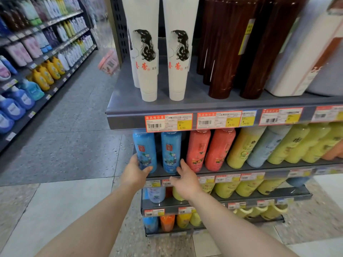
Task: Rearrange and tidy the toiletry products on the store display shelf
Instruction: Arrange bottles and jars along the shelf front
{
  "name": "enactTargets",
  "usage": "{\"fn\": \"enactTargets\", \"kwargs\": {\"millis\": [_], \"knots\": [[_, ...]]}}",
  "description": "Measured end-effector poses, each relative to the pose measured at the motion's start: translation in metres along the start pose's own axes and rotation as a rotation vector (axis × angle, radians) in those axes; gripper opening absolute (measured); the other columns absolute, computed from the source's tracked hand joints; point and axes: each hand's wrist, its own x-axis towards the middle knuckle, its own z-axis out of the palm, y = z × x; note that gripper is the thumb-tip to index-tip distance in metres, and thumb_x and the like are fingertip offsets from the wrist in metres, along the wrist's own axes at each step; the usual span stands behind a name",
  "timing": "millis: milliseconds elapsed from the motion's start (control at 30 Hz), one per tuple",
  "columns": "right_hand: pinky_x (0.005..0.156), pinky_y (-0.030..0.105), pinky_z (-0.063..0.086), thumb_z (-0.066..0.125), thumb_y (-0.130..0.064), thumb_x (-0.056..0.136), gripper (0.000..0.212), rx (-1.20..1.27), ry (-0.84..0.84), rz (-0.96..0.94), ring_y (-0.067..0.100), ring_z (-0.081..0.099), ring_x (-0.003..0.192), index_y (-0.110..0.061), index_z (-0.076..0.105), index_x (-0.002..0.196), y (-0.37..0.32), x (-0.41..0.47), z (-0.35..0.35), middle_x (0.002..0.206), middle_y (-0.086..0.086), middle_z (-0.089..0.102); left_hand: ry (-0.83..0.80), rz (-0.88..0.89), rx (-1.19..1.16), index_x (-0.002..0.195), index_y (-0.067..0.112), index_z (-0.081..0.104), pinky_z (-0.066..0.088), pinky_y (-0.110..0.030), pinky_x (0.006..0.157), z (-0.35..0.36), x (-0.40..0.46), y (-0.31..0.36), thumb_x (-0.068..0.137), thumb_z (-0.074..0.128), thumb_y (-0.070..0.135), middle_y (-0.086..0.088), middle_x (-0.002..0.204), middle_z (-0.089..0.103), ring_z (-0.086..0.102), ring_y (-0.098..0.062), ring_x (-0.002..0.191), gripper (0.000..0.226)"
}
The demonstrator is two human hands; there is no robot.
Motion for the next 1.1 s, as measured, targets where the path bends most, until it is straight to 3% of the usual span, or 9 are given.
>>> {"fn": "enactTargets", "kwargs": {"millis": [200,533,900,1100], "knots": [[0.106,0.019,0.028,0.057,-0.006,0.092,0.081,0.022,-0.014,0.0,0.013,0.032,0.14,-0.019,0.007,0.153,-0.001,-0.001,-0.002,0.155,0.004,0.03,-0.002,-0.018,0.0,0.124,0.028,0.047,0.055,-0.044,0.083,0.0,-0.001,0.001,0.084,0.071,0.022,0.014,0.107,0.057,0.057,-0.011,0.093,0.047],[0.105,0.019,0.03,0.058,-0.007,0.091,0.081,0.031,-0.017,-0.016,0.011,0.033,0.139,-0.021,0.009,0.153,-0.004,0.002,-0.004,0.154,0.001,0.031,0.006,-0.026,-0.017,0.127,0.027,0.046,0.053,-0.045,0.088,0.002,-0.001,0.002,0.084,0.071,0.02,0.004,0.122,0.062,0.058,-0.013,0.1,0.05],[0.105,0.02,0.032,0.061,-0.011,0.09,0.081,0.002,-0.021,-0.026,0.01,0.036,0.136,-0.022,0.011,0.153,-0.003,0.005,-0.008,0.152,-0.002,0.035,0.032,-0.042,0.015,0.12,0.029,0.045,0.047,-0.033,0.076,0.004,0.001,-0.001,0.083,0.072,0.026,0.002,0.121,0.062,0.054,-0.011,0.09,0.046],[0.096,0.014,0.031,0.063,-0.011,0.089,0.081,0.009,-0.018,-0.063,-0.003,0.035,0.12,-0.024,0.015,0.153,-0.005,-0.001,-0.013,0.151,-0.004,0.037,0.027,-0.045,-0.04,0.123,0.029,0.046,0.049,-0.034,0.081,0.004,-0.005,0.0,0.081,0.074,0.025,0.002,0.126,0.061,0.056,-0.012,0.099,0.051]]}}
